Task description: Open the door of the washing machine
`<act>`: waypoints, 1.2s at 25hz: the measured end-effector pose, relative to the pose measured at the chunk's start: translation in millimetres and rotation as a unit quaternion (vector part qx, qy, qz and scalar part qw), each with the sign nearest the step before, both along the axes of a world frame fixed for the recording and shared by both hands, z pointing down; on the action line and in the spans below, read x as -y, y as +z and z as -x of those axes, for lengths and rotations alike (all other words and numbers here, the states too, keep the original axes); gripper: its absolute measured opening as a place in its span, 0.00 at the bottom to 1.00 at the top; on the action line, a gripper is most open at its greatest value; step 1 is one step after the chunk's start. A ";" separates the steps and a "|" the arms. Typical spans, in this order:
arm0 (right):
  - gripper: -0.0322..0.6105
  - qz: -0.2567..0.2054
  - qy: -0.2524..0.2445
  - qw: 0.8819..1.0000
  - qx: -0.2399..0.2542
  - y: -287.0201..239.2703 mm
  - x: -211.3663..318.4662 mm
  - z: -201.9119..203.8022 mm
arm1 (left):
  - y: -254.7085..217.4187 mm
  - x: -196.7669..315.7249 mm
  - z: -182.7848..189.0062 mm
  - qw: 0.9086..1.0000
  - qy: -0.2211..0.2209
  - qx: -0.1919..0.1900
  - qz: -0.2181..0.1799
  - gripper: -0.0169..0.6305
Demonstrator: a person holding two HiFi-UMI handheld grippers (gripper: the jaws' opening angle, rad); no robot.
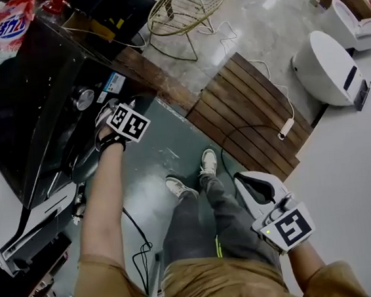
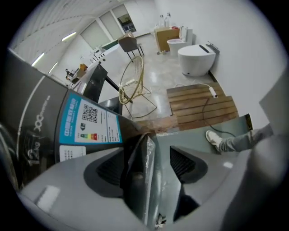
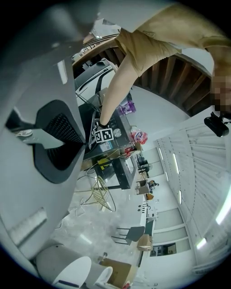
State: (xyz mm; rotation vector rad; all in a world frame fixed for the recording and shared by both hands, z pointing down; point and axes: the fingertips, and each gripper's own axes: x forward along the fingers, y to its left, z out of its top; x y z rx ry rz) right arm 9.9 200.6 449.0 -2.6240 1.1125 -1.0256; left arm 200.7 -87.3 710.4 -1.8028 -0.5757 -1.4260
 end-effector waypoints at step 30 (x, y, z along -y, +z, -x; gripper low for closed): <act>0.06 -0.042 0.022 0.998 0.050 43.3 15.6 8.9 | 52.2 29.6 -9.0 0.976 0.047 0.136 -0.165 0.29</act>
